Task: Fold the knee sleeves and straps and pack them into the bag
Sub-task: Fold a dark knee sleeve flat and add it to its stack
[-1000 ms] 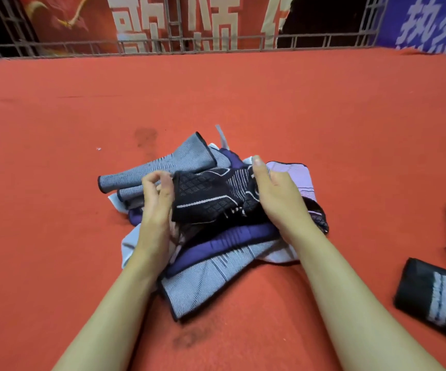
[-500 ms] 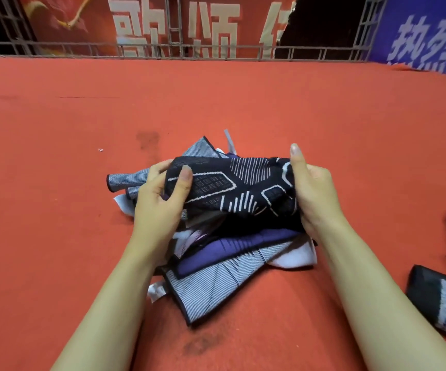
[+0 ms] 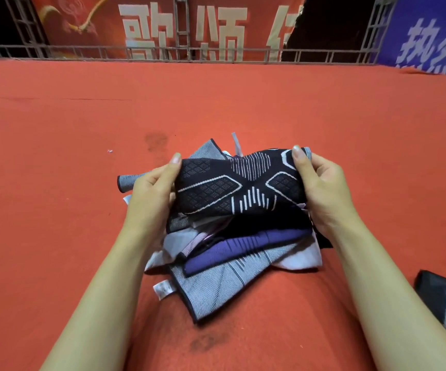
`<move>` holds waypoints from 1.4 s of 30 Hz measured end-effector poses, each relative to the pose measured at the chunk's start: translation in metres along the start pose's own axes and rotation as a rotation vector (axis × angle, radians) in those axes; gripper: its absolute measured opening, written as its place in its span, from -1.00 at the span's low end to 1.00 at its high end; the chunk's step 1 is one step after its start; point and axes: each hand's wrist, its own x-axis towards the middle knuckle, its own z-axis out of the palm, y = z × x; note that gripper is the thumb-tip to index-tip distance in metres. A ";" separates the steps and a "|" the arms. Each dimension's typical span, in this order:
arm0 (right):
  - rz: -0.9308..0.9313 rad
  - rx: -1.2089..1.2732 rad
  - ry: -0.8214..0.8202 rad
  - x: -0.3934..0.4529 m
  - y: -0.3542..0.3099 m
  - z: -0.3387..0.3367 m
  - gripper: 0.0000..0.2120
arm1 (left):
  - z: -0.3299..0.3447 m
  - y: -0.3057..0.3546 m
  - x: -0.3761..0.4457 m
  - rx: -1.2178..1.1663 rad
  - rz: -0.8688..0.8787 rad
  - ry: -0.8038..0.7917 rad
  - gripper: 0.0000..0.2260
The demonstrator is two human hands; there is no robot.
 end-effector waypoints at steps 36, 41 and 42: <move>-0.167 -0.213 -0.020 0.005 0.017 -0.005 -0.83 | -0.005 -0.013 0.001 0.303 0.271 0.109 -0.87; -0.137 -0.452 -0.063 0.010 0.031 -0.007 -0.66 | -0.014 -0.026 0.002 0.328 0.054 -0.007 -0.82; -0.112 -0.456 -0.075 0.009 0.031 -0.007 -0.66 | -0.015 -0.028 0.001 0.326 0.044 -0.017 -0.80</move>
